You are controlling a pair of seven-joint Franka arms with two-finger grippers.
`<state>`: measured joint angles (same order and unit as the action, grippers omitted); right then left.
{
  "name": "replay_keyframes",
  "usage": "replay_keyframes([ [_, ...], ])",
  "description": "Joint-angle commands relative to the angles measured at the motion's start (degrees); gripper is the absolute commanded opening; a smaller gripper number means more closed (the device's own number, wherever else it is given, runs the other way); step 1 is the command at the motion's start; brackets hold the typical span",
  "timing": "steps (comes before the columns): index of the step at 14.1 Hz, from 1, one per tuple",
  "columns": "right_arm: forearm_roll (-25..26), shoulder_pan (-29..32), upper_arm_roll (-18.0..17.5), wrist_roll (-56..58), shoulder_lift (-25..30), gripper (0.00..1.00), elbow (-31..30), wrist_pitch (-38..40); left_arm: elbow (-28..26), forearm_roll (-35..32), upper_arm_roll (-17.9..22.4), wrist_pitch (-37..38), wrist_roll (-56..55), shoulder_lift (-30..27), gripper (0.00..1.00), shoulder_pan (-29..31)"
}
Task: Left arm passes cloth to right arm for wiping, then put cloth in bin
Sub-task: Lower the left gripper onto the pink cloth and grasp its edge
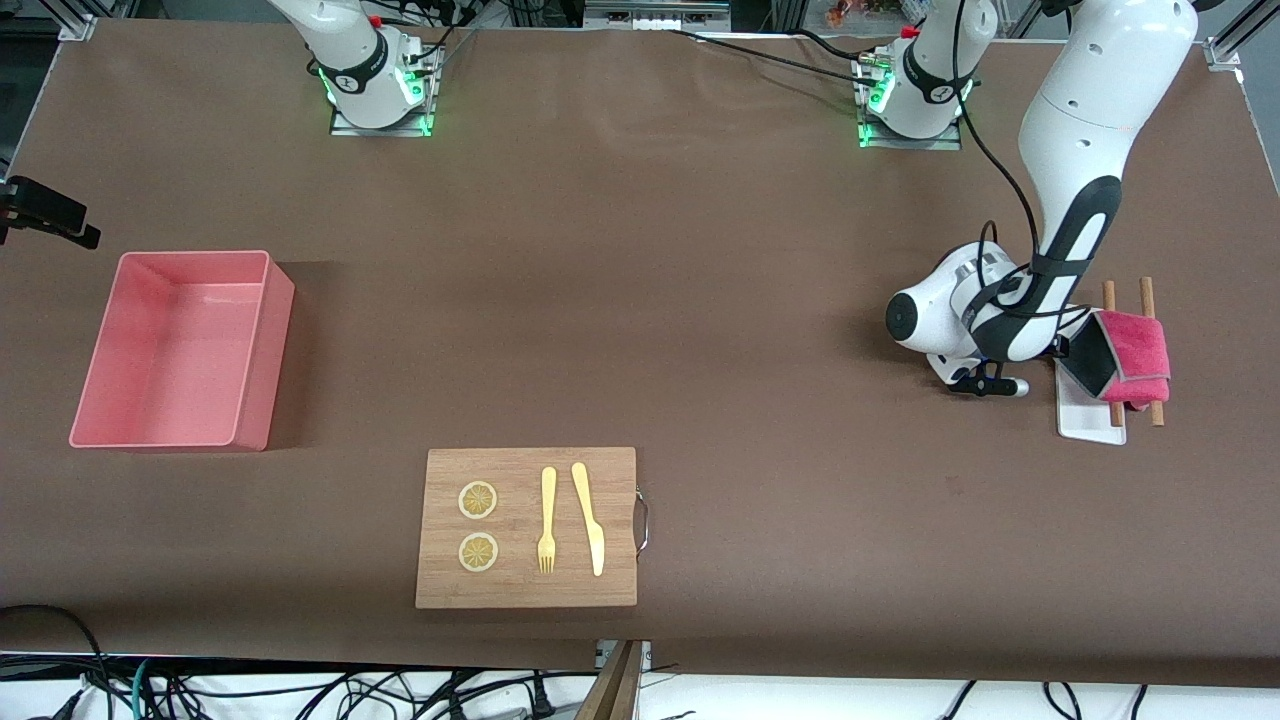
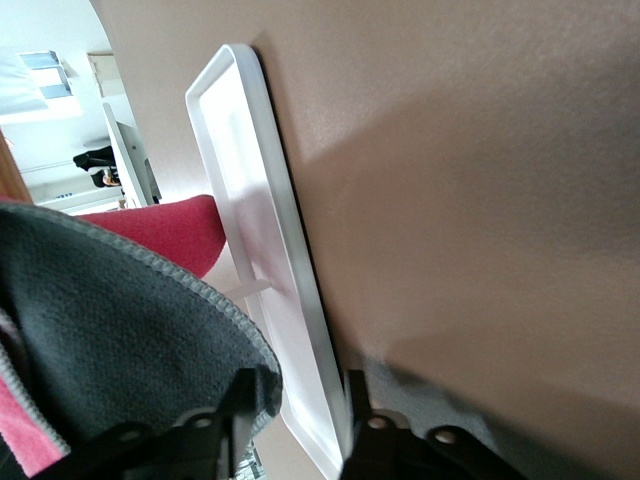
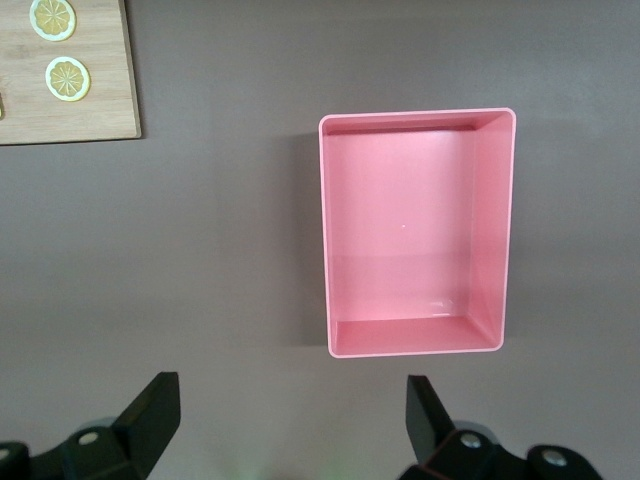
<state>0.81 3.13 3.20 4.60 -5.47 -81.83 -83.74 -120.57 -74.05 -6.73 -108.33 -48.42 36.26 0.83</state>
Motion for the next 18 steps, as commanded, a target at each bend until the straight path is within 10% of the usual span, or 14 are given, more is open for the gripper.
replay_keyframes([
  [1, -0.9, 0.5, -0.1, 0.9, 0.2, 1.0, 0.0, -0.2, 0.7, -2.6, -0.1, -0.4, -1.1, 0.6, 0.32, 0.5],
  [9, -0.9, 0.5, -0.1, 0.9, 0.2, 1.0, 0.0, -0.2, 1.0, -2.6, 0.0, -0.1, -1.1, 0.6, 0.0, 0.3],
  [18, -0.9, 0.5, -0.1, 1.1, -0.2, 1.0, 0.0, -0.2, 1.4, -2.6, 0.0, 0.0, 0.2, -0.2, 0.0, 0.2],
])
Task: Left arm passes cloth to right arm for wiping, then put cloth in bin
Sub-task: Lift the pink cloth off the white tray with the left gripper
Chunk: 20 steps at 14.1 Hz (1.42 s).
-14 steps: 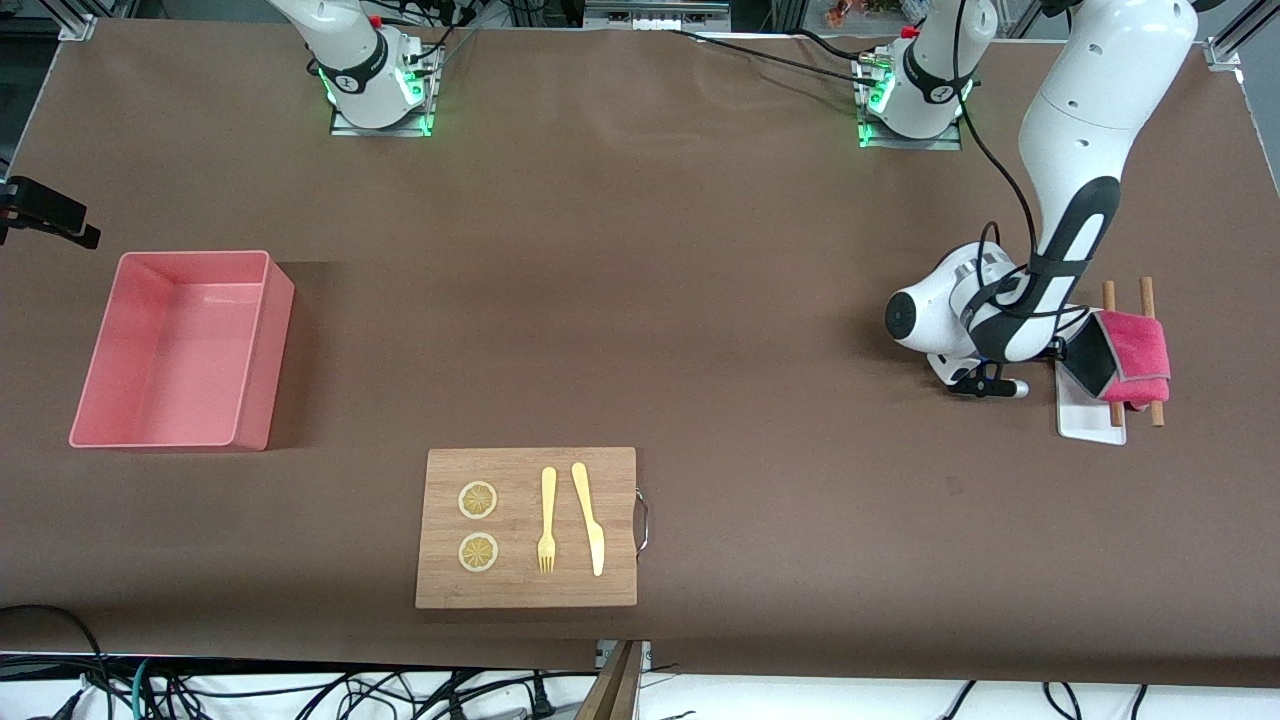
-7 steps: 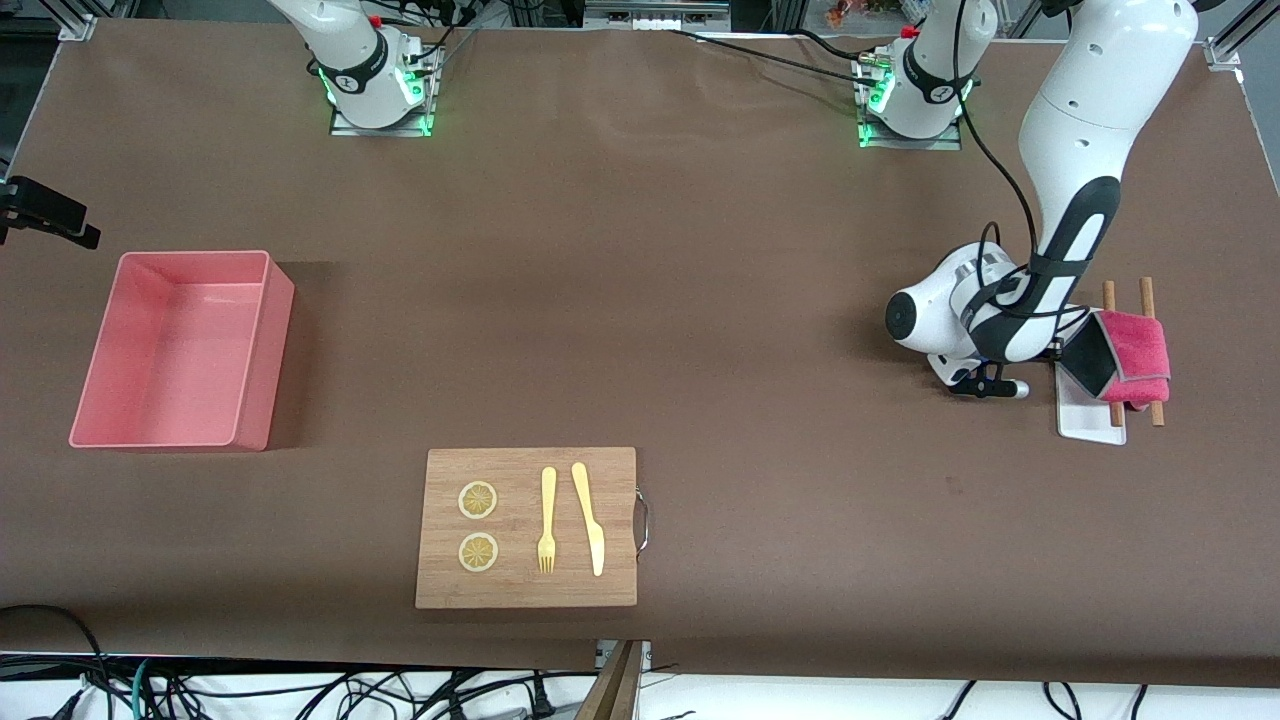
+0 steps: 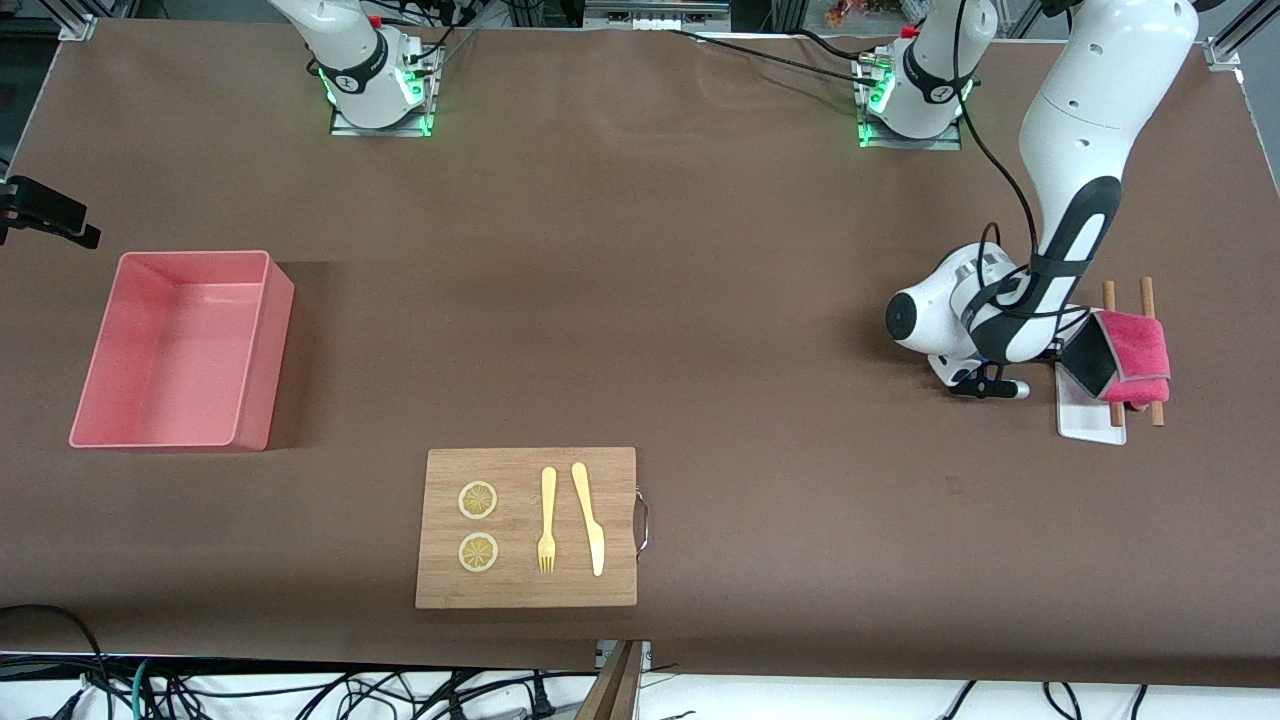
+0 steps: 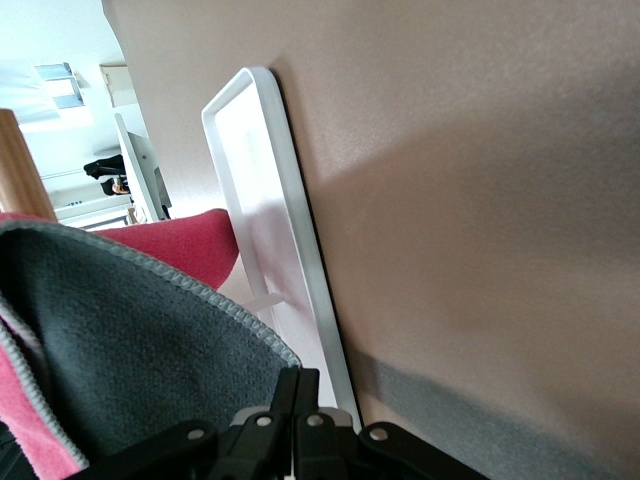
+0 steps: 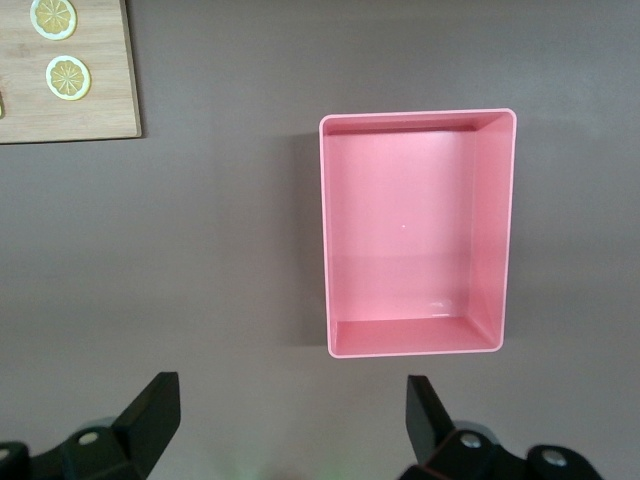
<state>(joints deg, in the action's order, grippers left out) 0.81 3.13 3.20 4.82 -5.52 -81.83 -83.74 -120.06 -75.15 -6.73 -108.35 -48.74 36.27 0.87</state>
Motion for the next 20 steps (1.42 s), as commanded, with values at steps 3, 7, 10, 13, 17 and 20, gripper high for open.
replay_keyframes([
  [3, -0.8, 0.5, -0.1, 0.7, -0.2, 1.0, 0.0, -0.2, 2.8, -0.2, -0.4, 0.2, 4.9, -1.5, 0.0, 0.2],
  [7, -0.7, 0.5, -0.1, 0.8, -1.7, 1.0, 0.0, -0.2, 6.8, 8.6, -0.5, 0.4, 13.3, -2.8, 0.0, 0.2],
  [10, -0.8, 0.5, -0.1, 0.8, -1.8, 1.0, 0.0, -0.3, 9.8, 20.4, -0.7, 0.7, 21.3, -5.7, 0.0, -0.4],
  [13, -0.8, 0.5, -0.2, 0.8, -1.8, 1.0, 0.0, -0.3, 14.4, 33.1, -0.7, 4.0, 27.2, -7.4, 0.0, -0.5],
  [17, -0.5, -0.1, -0.4, 0.9, -4.3, 1.0, -0.2, -0.5, 24.8, 45.6, -3.3, 15.5, 32.1, -8.6, 0.0, -0.4],
  [20, -0.3, -0.2, -0.6, 0.9, -5.3, 1.0, -0.2, -1.2, 28.9, 50.5, -4.1, 22.2, 36.9, -11.6, 0.0, 0.2],
])
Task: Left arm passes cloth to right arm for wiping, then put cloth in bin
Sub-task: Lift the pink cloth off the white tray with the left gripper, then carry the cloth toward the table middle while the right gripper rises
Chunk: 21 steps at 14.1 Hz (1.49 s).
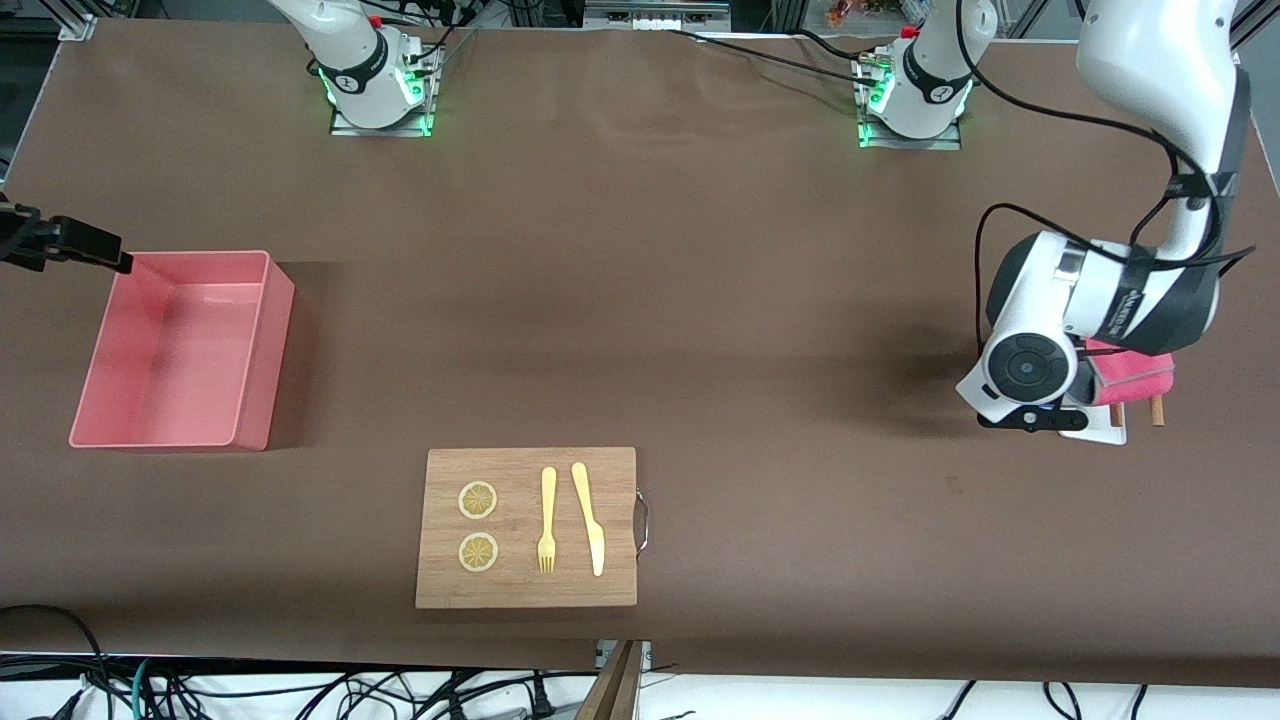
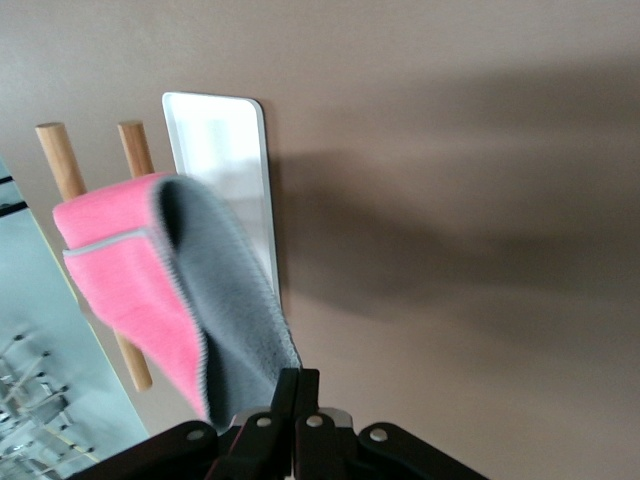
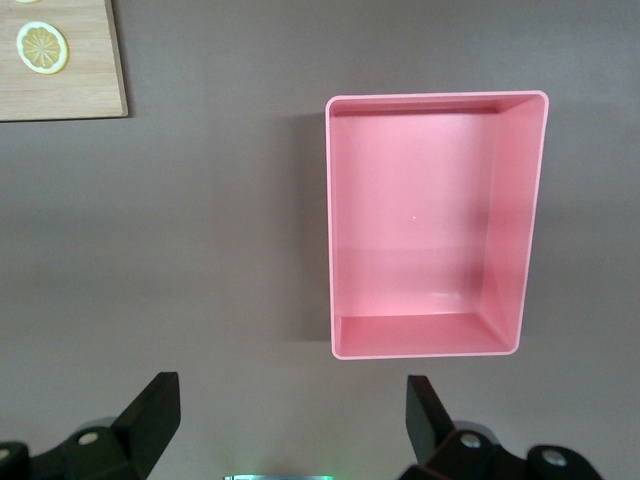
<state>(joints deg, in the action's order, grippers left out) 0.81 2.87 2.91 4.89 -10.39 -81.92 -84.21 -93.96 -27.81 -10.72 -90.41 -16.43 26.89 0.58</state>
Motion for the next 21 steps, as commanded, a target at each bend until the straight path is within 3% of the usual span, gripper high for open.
replay_keyframes([
  [1, 0.0, 0.0, -0.3, 0.8, -0.9, 1.0, -0.1, -1.1, 4.1, 5.4, 0.0, 5.4, 6.9, -3.9, 0.0, 0.7],
  [7, 0.2, -1.4, -0.5, 0.6, -6.5, 1.0, 0.0, -4.8, 16.8, 28.7, 0.4, 17.4, 7.8, -10.3, 0.0, 4.3],
  [10, 0.6, -4.0, -0.4, -0.1, -8.2, 1.0, -0.4, -7.2, 17.1, 38.5, -0.2, 17.6, 6.6, -12.5, 0.0, 4.3],
  [13, 0.2, -4.6, -0.4, -0.2, -10.9, 1.0, -0.4, -7.7, 21.6, 48.9, -0.8, 17.4, -2.3, -12.0, 0.0, 2.7],
  [16, -2.7, -5.8, -0.6, -3.8, -11.8, 1.0, -0.3, -7.9, 22.2, 55.8, -1.3, 13.0, -5.3, -11.3, 0.0, -0.9],
  [21, -11.1, -10.9, -1.0, -21.5, -12.1, 1.0, -0.2, -11.5, 22.3, 59.9, -2.0, 2.4, -5.8, -9.0, 0.0, -9.9],
])
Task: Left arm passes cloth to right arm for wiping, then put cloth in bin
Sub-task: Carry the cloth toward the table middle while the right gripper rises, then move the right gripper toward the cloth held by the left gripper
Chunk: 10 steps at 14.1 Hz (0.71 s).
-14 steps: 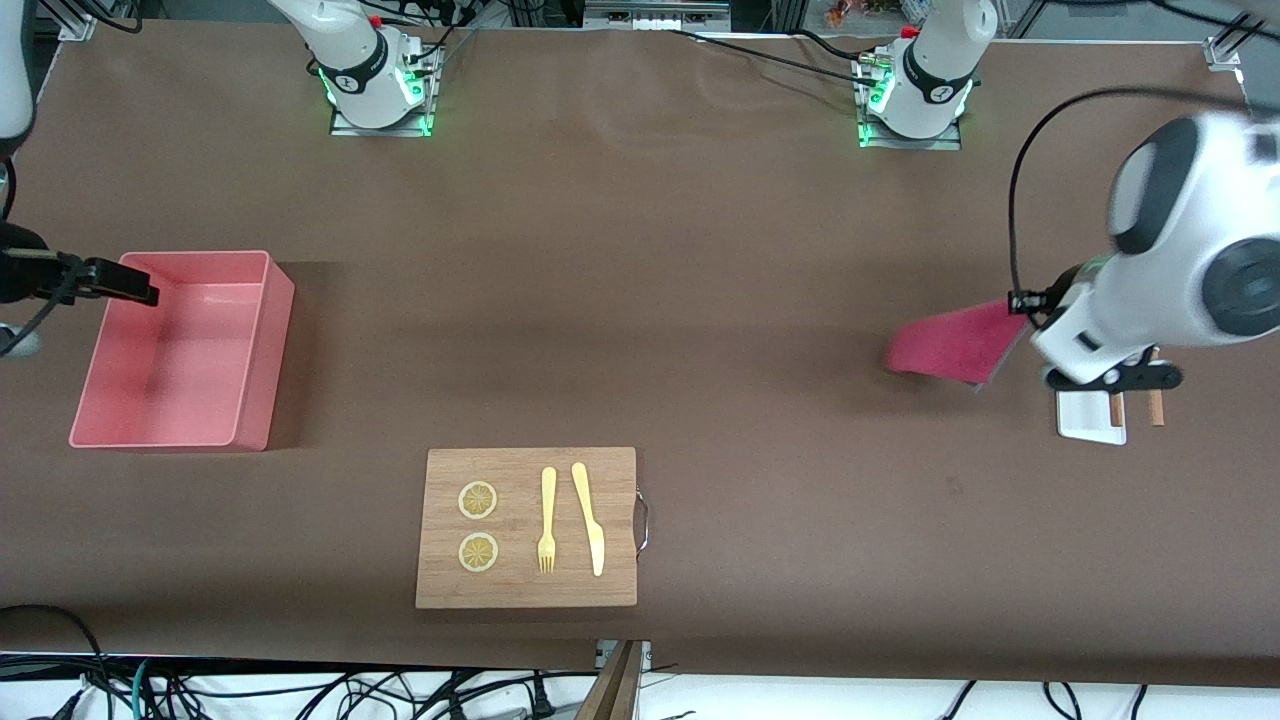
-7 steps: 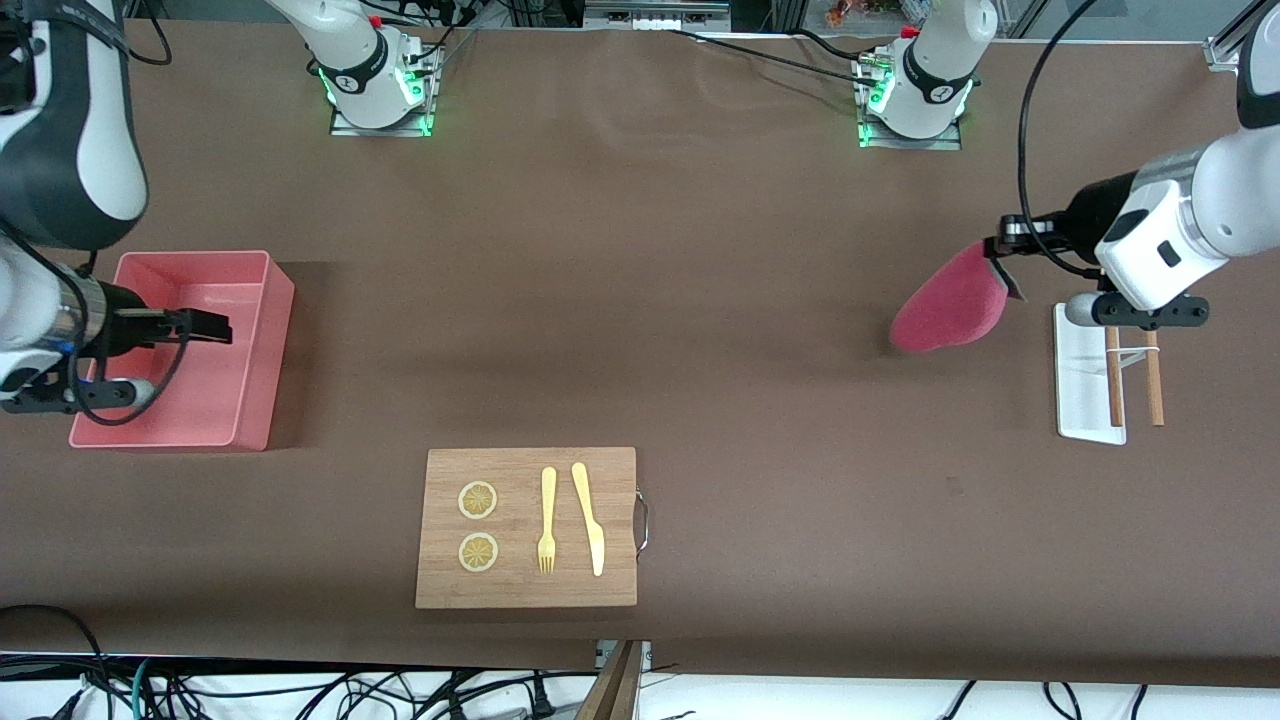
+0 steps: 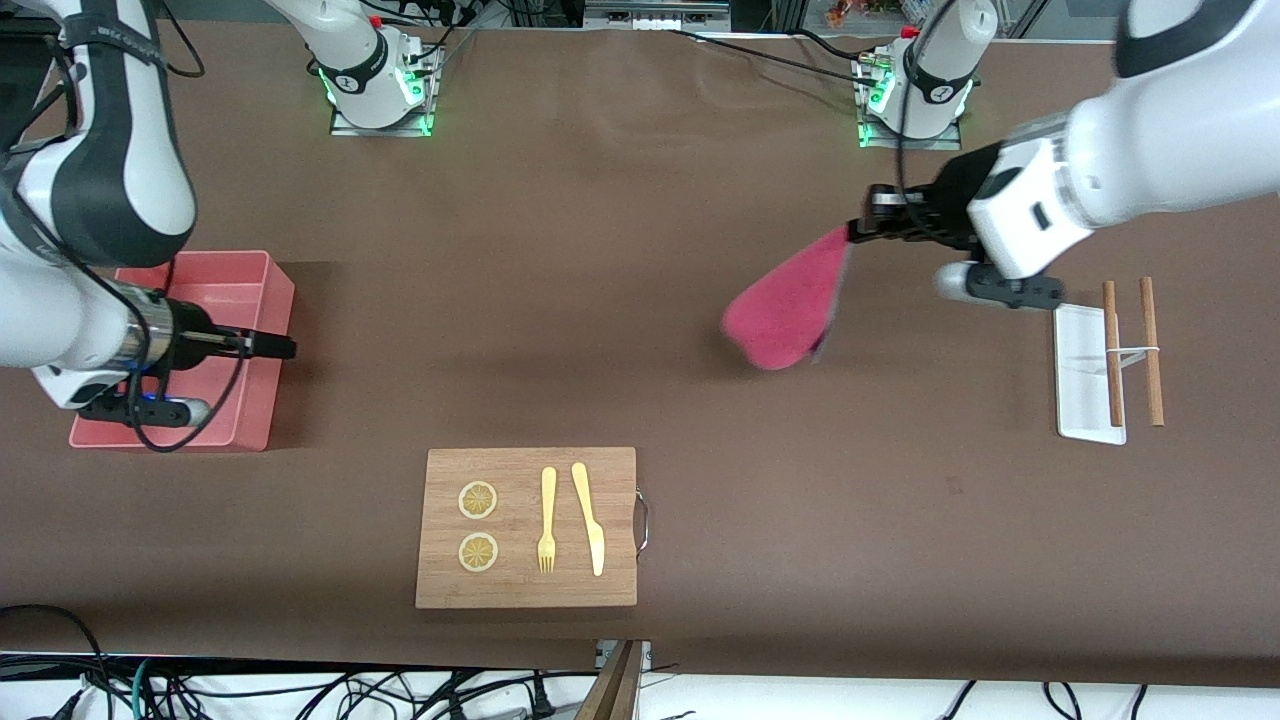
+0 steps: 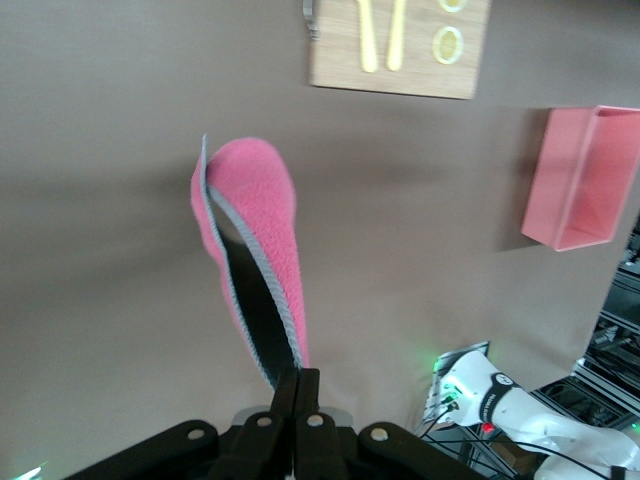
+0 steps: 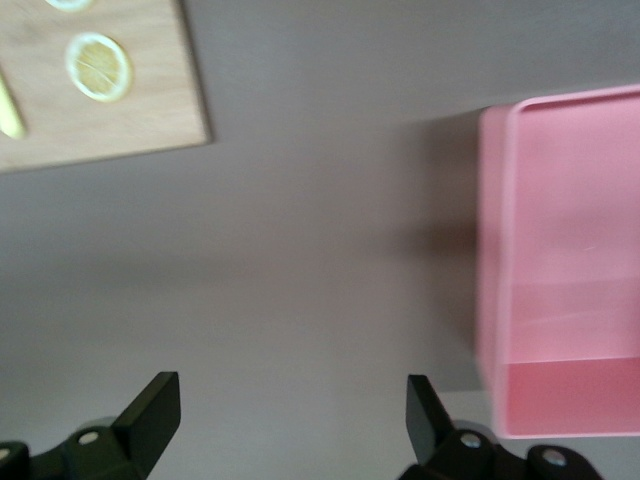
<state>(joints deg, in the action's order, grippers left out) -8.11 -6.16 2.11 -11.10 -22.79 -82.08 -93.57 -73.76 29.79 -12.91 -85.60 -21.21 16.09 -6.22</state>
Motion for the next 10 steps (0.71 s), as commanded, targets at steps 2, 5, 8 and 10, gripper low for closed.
replay_keyframes([
  [2, -3.8, -2.4, -3.7, -11.8, -0.2, 1.0, 0.1, -4.5, 2.1, 5.7, 0.2, -6.1, -1.5, 2.5, 0.0, -6.7],
  [5, -3.1, -2.5, -10.3, -22.7, -1.8, 1.0, 0.3, -11.0, 2.2, 11.5, 0.2, -8.4, -1.5, 3.2, 0.0, -9.2],
  [8, -3.1, -5.2, -11.9, -30.4, -2.4, 1.0, 0.4, -13.8, 3.0, 15.3, 0.1, -8.9, -1.5, 3.3, 0.0, -10.7],
  [10, -3.2, -7.7, -11.9, -34.3, -2.9, 1.0, 1.2, -16.2, 4.2, 18.7, 0.2, -9.3, -2.2, 3.1, 0.0, -10.7],
])
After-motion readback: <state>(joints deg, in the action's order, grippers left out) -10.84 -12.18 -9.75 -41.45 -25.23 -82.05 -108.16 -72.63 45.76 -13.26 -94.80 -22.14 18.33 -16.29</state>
